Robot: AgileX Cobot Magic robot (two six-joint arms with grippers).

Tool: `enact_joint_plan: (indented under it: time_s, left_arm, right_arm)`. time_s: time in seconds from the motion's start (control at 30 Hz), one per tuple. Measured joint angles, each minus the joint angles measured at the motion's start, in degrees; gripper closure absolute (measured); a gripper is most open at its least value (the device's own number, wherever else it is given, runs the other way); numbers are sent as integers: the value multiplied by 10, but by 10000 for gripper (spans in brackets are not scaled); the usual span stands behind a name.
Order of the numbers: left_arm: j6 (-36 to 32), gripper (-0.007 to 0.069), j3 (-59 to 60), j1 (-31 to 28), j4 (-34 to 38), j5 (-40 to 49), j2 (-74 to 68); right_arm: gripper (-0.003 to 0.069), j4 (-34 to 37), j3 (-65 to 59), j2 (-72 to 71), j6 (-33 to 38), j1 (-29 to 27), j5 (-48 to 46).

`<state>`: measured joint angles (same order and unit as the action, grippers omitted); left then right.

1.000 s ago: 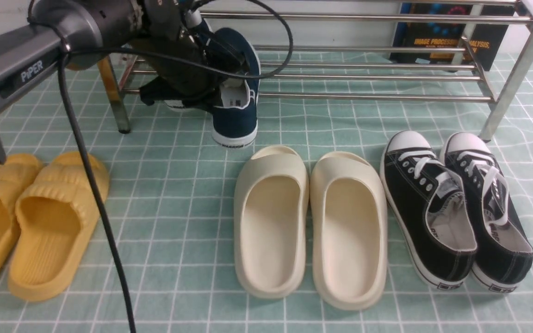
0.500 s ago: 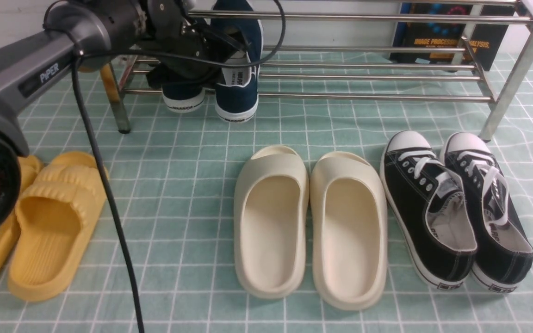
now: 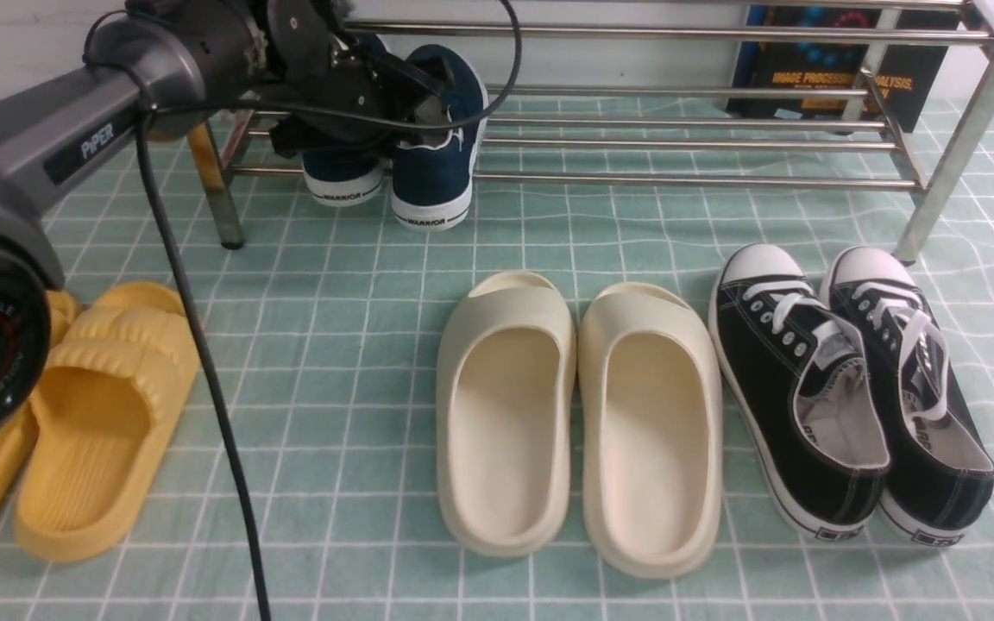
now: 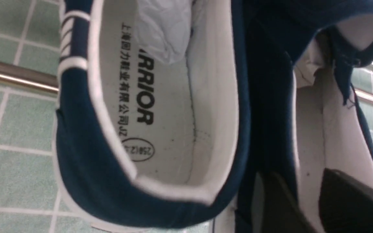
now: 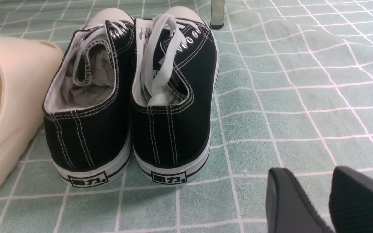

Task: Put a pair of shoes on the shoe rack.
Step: Use the left arm to put a shoe into the shoe rack

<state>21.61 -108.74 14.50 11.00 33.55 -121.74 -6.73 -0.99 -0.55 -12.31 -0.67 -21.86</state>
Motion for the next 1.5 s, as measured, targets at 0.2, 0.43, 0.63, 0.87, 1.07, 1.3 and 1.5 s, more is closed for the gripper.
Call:
enact_joint_plan:
  time_s: [0.2,0.43,0.63,0.87,1.07,1.3,1.5]
  left_arm:
    - [-1,300,0,0,-6,40,27]
    - [-21,455,-2,1,-52,163,103]
    - [-83,638,34,14,-54,251,113]
    - [-95,638,93,60,-41,141,50]
    - [-77,638,30,54,-48,111,-2]
    - [-67,638,-69,26,-41,160,-39]
    - [-67,638,-88,24,-38,167,-59]
  right_arm:
    - [419,0,0,0,0,0,0]
    - [419,0,0,0,0,0,0]
    - [419,0,0,0,0,0,0]
    - [419,0,0,0,0,0,0]
    - [419,0,0,0,0,0,0]
    - [419,0,0,0,0,0,0]
    - [419,0,0,0,0,0,0]
